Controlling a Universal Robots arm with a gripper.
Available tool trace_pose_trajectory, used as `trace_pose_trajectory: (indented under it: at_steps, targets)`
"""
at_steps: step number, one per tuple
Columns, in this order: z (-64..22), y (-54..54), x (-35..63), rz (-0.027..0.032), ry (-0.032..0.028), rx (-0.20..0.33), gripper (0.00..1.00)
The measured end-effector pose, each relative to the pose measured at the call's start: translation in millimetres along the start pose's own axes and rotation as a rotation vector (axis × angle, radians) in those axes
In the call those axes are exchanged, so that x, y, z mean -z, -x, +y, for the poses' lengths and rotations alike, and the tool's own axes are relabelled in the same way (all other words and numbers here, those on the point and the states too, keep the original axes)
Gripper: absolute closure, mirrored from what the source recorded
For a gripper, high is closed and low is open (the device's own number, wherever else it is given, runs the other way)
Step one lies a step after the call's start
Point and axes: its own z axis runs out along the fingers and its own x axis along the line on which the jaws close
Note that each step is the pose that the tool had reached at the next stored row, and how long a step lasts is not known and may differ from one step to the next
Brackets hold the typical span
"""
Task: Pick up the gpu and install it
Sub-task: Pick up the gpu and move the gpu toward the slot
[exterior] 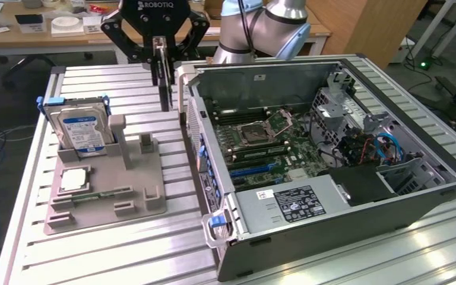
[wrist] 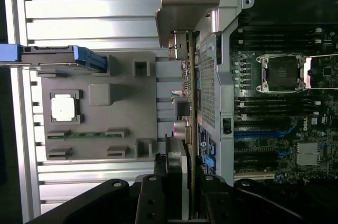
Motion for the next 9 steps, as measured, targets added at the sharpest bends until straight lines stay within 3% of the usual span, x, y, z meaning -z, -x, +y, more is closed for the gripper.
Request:
trace_pose_trajectory:
  at_steps: [9]
  targets:
    - [0.7,14.0,-0.6,0.0,0.0,0.0,0.72]
